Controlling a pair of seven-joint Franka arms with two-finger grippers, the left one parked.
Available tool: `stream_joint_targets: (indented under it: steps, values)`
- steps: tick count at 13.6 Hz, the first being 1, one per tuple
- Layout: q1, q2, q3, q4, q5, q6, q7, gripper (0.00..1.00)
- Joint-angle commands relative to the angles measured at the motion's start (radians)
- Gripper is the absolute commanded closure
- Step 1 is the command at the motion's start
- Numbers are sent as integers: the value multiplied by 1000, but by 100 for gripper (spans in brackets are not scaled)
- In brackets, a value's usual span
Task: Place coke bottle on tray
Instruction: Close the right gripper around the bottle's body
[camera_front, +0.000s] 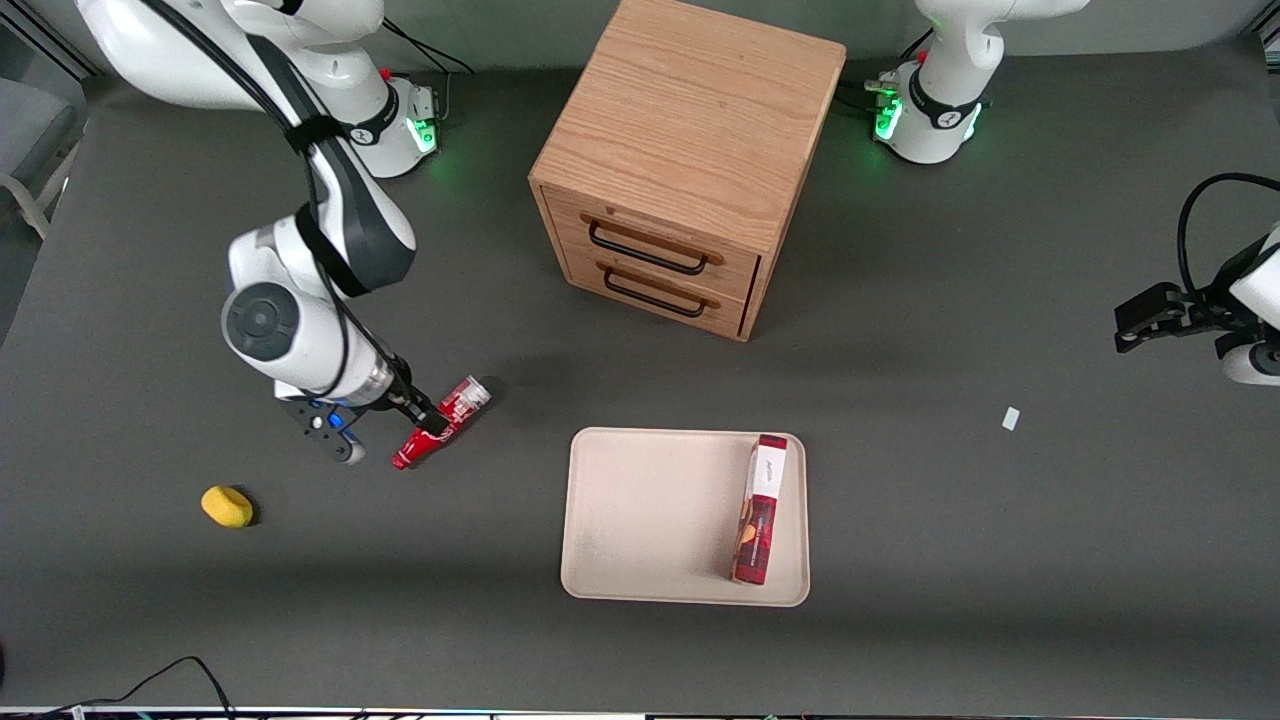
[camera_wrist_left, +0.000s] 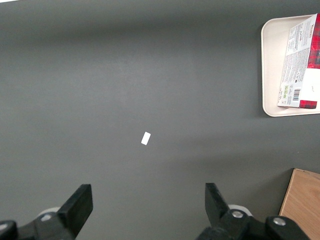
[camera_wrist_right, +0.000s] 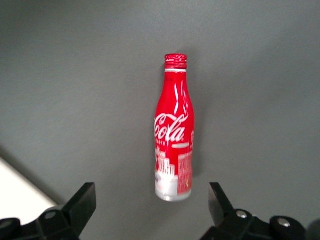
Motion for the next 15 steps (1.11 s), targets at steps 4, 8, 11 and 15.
stream_joint_targets:
  steps: [4, 8, 11, 15]
  values:
    - [-9, 84, -12, -32, -35, 122, 87, 0]
    - [-12, 142, -10, -44, -48, 161, 134, 0]
    - [-15, 163, -12, -66, -50, 197, 136, 0]
    - [-15, 173, -12, -64, -51, 202, 134, 59]
